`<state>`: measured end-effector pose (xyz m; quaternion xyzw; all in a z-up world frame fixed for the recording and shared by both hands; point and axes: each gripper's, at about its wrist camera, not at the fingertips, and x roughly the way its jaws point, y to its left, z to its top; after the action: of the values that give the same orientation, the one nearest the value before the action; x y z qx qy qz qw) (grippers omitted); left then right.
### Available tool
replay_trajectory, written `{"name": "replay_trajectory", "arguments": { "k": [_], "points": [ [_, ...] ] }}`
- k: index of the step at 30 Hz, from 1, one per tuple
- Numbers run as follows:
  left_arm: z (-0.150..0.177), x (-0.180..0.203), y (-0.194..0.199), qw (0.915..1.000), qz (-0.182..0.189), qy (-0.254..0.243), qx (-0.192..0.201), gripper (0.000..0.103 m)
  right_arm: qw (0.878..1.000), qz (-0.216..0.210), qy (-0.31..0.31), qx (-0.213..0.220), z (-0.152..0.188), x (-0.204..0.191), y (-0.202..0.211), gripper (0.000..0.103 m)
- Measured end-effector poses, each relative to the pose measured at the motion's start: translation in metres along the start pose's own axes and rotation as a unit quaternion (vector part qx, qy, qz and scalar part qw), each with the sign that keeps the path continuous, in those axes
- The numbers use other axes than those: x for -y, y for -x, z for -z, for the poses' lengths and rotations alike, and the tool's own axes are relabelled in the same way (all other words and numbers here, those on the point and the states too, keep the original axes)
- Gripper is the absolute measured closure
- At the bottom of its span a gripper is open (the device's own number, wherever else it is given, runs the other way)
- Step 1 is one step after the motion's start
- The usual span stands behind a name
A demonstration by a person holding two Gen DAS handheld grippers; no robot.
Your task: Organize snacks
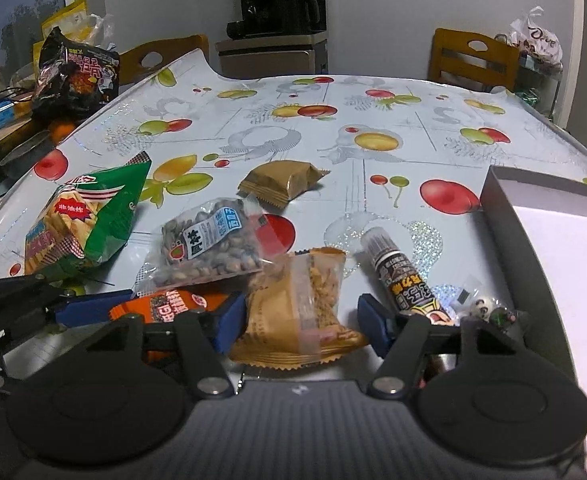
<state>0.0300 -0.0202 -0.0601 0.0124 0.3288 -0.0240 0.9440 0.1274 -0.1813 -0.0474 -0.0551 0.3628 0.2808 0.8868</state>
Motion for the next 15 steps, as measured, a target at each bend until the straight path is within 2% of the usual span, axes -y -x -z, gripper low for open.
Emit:
{"name": "replay_trajectory", "arguments": {
  "k": [5,11,15],
  "points": [
    [0.000,-0.001,-0.001,1.0000,0.001,0.002,-0.001,0.044,1.000,-0.012,-0.021,0.004,0.002,0.005,0.009,0.043],
    [0.000,-0.001,-0.001,1.0000,0.001,0.003,-0.001,0.044,1.000,-0.006,-0.015,0.026,0.010,0.008,0.030,0.043],
    [0.000,-0.001,-0.001,1.0000,-0.002,0.005,-0.002,0.040,0.999,-0.008,-0.023,0.035,0.016,0.014,0.046,0.043]
  ]
}}
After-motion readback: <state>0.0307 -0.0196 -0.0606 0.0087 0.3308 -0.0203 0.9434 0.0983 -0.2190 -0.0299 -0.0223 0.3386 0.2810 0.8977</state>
